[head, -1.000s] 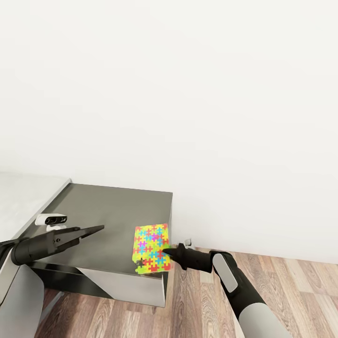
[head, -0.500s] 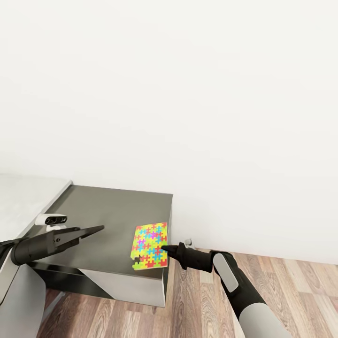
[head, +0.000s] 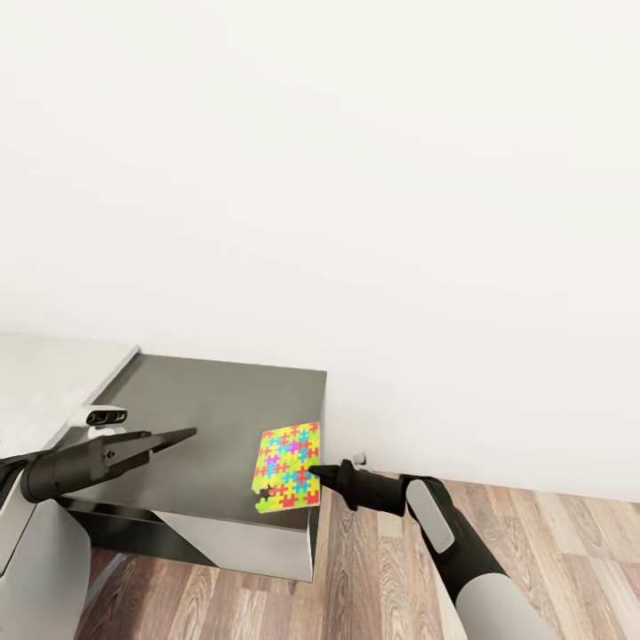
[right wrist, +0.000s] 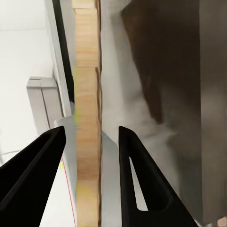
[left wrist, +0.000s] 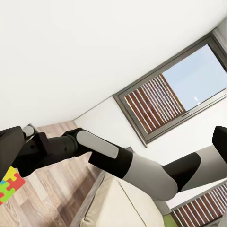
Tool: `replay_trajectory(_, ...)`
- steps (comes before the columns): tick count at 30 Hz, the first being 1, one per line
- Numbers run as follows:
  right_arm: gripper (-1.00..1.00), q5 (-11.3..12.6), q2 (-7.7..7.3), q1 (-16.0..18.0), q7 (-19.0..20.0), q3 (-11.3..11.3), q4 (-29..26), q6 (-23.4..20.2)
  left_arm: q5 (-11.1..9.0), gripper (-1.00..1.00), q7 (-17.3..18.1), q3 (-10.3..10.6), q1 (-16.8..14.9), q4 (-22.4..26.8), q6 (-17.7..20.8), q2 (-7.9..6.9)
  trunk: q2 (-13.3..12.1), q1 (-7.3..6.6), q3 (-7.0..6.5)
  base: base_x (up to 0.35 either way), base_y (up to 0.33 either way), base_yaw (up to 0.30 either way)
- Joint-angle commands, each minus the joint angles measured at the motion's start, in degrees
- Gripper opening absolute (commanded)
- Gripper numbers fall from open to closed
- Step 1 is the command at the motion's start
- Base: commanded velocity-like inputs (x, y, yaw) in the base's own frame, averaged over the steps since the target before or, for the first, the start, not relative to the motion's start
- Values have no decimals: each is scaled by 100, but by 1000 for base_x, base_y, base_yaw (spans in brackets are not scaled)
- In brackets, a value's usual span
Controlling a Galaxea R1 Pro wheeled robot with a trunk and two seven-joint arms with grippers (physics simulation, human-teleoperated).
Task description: Put all the toys in the child's room - the three board games (two on the bed and one on the table), the two jigsaw puzzles on the table, and the tennis ball on the table - inside the toy box on the table in the child's room.
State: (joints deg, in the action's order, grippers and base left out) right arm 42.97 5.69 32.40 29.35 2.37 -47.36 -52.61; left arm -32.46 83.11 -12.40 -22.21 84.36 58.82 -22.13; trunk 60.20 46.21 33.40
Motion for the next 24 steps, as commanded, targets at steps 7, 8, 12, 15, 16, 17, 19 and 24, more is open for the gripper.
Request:
replay_trajectory(7, -100, -7, -126, 3, -127, -24, -5, -35, 60, 100, -33, 16, -3, -12, 33, 29, -279, -154, -121, 0, 0, 0)
replay_trajectory(8, -100, -4, -147, 3, -117, -33, -5, -38, 94, 100, -36, 20, -3, -14, 30, 36, -319, -176, -139, 0, 0, 0)
replay_trajectory(12, -100, 25, -340, 3, -68, -56, -16, -52, 167, 100, -45, 33, -3, -49, 23, 52, -479, -264, -211, 0, 0, 0)
replay_trajectory(15, -100, 34, -423, -2, -61, -60, -18, -46, 189, 100, -48, 33, -8, -116, 18, 53, -600, -330, -265, 0, 0, 0)
replay_trajectory(16, -100, 33, -434, -3, -61, -64, -19, -43, 195, 100, -47, 31, -9, -131, 17, 52, -640, -352, -283, 0, 0, 0)
replay_trajectory(17, -100, 31, -440, -4, -61, -69, -16, -42, 199, 100, -48, 30, -10, -142, 16, 49, -680, -374, -301, 0, 0, 0)
replay_trajectory(19, -100, 27, -441, -5, -65, -74, -13, -38, 202, 100, -49, 28, -11, -157, 16, 49, -760, -418, -337, 0, 0, 0)
replay_trajectory(24, -100, 28, -440, -6, -71, -87, -3, -23, 256, 100, -50, 30, -10, -174, 15, 46, -961, -527, -426, 0, 0, 0)
